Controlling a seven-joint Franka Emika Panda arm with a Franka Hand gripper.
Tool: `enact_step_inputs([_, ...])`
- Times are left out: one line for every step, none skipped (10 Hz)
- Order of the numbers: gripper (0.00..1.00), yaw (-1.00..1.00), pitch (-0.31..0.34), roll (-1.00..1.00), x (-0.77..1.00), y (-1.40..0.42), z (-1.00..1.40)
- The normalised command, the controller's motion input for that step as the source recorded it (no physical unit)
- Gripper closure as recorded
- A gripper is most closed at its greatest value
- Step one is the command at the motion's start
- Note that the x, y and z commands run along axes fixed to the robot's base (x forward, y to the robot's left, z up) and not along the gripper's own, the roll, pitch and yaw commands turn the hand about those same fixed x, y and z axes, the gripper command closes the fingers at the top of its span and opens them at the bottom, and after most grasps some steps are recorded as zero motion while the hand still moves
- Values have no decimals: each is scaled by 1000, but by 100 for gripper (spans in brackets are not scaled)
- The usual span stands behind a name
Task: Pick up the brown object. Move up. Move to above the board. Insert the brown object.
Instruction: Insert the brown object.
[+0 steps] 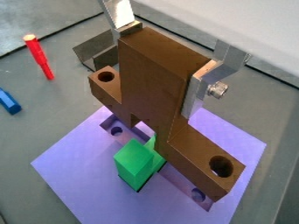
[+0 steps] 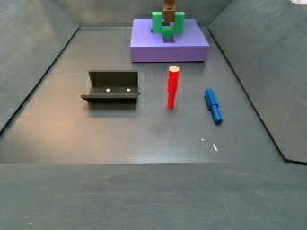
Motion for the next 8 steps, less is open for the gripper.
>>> enact_step_inputs([100, 9, -59, -51, 134, -37, -217])
enact_step_inputs([100, 74, -59, -7, 0, 0, -209])
enact_step_inputs([100, 100, -51, 0, 0, 0, -183])
enact_step_inputs([100, 120, -66, 7, -146, 91, -163])
enact_step_inputs([100, 163, -79, 13, -143, 3, -169])
enact_step_inputs([100, 220, -77, 0, 26, -26, -229])
enact_step_inputs([100, 146, -61, 0, 194, -14, -314])
enact_step_inputs([100, 117, -47, 0, 194, 0, -297])
